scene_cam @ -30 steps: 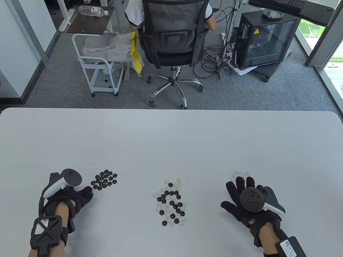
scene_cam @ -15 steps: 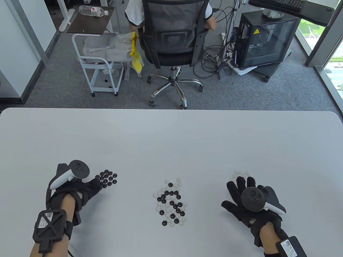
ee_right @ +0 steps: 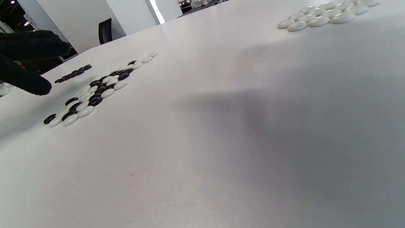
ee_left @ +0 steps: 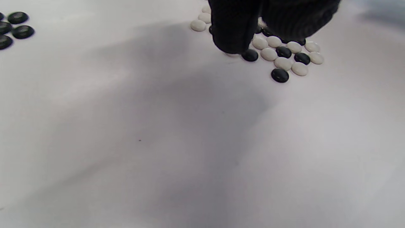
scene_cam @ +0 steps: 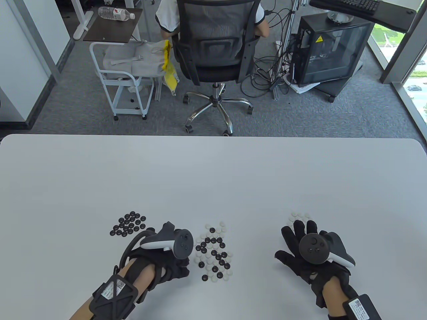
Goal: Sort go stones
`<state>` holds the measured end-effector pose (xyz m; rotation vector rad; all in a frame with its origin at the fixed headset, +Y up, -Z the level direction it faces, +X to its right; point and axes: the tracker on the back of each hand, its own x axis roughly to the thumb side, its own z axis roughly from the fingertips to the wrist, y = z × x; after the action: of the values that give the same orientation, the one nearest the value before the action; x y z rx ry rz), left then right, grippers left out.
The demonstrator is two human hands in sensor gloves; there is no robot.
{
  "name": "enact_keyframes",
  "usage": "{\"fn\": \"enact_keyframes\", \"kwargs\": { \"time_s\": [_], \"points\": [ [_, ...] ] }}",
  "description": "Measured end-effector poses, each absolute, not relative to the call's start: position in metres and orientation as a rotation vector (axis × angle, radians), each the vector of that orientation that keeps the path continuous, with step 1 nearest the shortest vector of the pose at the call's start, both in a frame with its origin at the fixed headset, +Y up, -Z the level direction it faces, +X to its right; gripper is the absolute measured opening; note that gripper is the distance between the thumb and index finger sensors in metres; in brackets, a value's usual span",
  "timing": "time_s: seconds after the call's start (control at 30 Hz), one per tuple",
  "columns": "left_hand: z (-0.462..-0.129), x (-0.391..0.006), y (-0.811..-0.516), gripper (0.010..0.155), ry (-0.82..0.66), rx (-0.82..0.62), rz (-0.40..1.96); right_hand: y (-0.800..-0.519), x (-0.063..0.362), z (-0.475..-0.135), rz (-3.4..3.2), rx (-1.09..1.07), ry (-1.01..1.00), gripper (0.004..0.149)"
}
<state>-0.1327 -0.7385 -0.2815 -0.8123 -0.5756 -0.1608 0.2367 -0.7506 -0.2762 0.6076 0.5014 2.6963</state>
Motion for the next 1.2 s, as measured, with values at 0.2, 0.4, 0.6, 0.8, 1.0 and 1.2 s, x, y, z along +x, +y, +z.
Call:
{"fn": "enact_keyframes", "kwargs": {
  "time_s": [0.2,0.4,0.6,0.8,1.0,1.2],
  "points": [
    [-0.28,-0.109,-0.759,0.069,-0.615,-0.844,-0.216,-0.75,0.236,-0.276,2.696,0.615,0.496,0.086],
    [-0.268,-0.125,-0.765,0.068,-0.59,-0.853,-0.23,-0.75,0.238,-0.276,2.692,0.619,0.483,0.086],
    [-0.269,-0.208,-0.763,0.064,-0.369,-0.848,-0.114,-0.751,0.237,-0.276,2.696,0.626,0.492,0.086],
    [-0.285,-0.3,-0.763,0.063,-0.08,-0.852,0.05,-0.751,0.236,-0.275,2.698,0.63,0.486,0.086],
    [-0.301,-0.346,-0.771,0.065,0.06,-0.853,0.213,-0.751,0.236,-0.275,2.696,0.62,0.489,0.086],
    [-0.312,-0.357,-0.774,0.067,0.125,-0.86,0.246,-0.751,0.236,-0.275,2.693,0.622,0.484,0.086]
  ]
}}
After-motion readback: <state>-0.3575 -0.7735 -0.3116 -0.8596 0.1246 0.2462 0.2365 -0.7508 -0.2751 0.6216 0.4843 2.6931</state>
